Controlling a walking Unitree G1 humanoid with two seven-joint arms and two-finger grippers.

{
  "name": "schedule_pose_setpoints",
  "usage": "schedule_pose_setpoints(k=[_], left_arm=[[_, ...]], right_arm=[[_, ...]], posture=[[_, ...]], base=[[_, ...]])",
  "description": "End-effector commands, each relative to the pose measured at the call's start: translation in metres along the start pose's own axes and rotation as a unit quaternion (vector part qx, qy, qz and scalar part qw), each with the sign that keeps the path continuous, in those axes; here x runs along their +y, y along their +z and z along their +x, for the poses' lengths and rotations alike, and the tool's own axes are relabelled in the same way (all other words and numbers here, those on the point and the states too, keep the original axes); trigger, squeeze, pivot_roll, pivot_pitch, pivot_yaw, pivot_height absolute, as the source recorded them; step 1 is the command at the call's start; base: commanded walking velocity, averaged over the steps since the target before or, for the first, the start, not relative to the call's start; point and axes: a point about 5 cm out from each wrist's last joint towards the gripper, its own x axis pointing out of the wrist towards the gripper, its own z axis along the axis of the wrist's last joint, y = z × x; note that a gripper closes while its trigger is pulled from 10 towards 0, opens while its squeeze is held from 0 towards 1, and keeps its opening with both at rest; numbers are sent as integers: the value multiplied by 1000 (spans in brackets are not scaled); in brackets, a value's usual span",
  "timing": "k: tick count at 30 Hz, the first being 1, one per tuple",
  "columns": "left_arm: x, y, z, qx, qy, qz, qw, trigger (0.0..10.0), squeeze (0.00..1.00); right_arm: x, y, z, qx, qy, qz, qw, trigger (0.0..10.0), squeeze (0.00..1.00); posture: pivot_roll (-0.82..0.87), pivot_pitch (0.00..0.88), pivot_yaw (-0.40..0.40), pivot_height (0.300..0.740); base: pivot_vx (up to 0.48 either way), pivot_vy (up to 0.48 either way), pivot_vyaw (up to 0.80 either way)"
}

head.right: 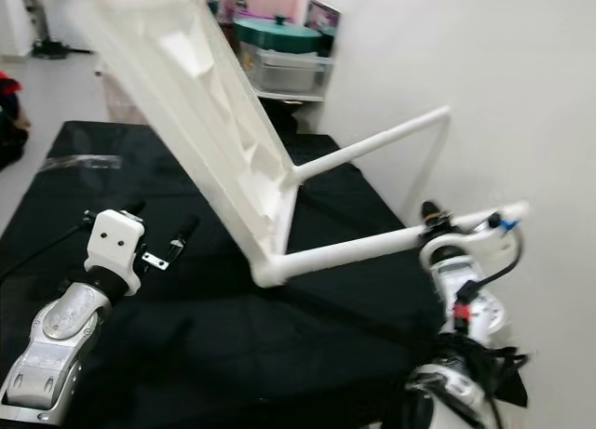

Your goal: Building children table

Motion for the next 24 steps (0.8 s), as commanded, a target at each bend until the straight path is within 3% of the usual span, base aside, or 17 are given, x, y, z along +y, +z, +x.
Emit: schedule_pose_setpoints(k=[1, 2, 4, 6, 8, 14, 19, 20, 22, 23, 24], left_arm=[[-1, 1, -1, 1, 0, -7, 1000, 10000, 725], [0, 1, -1, 1, 0, -6, 1000, 10000, 722], [0, 1, -1, 1, 0, -6, 1000, 10000, 722], [1, 2, 0, 1, -2, -3, 1000, 10000, 714], [1, 2, 0, 1, -2, -3, 1000, 10000, 714], [1, 2, 2, 0, -4, -1, 1000, 10000, 686], [1, 3, 2, 0, -1, 2, 1000, 10000, 667], [2, 3, 1, 0, 2, 3, 1000, 10000, 655], [2, 3, 1, 0, 2, 3, 1000, 10000, 655], [3, 3, 1, 0, 4, 4, 1000, 10000, 655], [3, 3, 1, 0, 4, 4, 1000, 10000, 655]], right_arm=[[-55, -60, -10, 140, -126, -17, 982, 0, 0], [-66, -74, -15, 162, -145, -19, 976, 0, 0], [-66, -74, -15, 162, -145, -19, 976, 0, 0], [-74, -96, -22, 208, -143, -31, 967, 0, 0], [-74, -96, -22, 208, -143, -31, 967, 0, 0], [-61, -108, -20, 252, -94, -48, 962, 0, 0], [-40, -137, -15, 314, -51, -76, 945, 0, 0], [-37, -147, -15, 326, -53, -86, 940, 8196, 0], [-37, -147, -15, 326, -53, -86, 940, 8196, 0], [-34, -153, -16, 335, -55, -90, 936, 10000, 0], [-34, -153, -16, 335, -55, -90, 936, 10000, 0]], posture=[[122, 0, -103, 740], [123, 0, -102, 740], [123, 0, -102, 740], [123, 0, -93, 740], [123, 0, -93, 740], [126, 0, -96, 740], [146, 0, -114, 740], [152, 0, -118, 740], [152, 0, -118, 740], [153, 0, -118, 740], [153, 0, -118, 740]], base=[[0, 0, 0], [0, 0, 0], [0, 0, 0], [0, 0, 0], [0, 0, 0], [0, 0, 0], [0, 0, 0], [0, 0, 0], [0, 0, 0], [0, 0, 0], [0, 0, 0]])
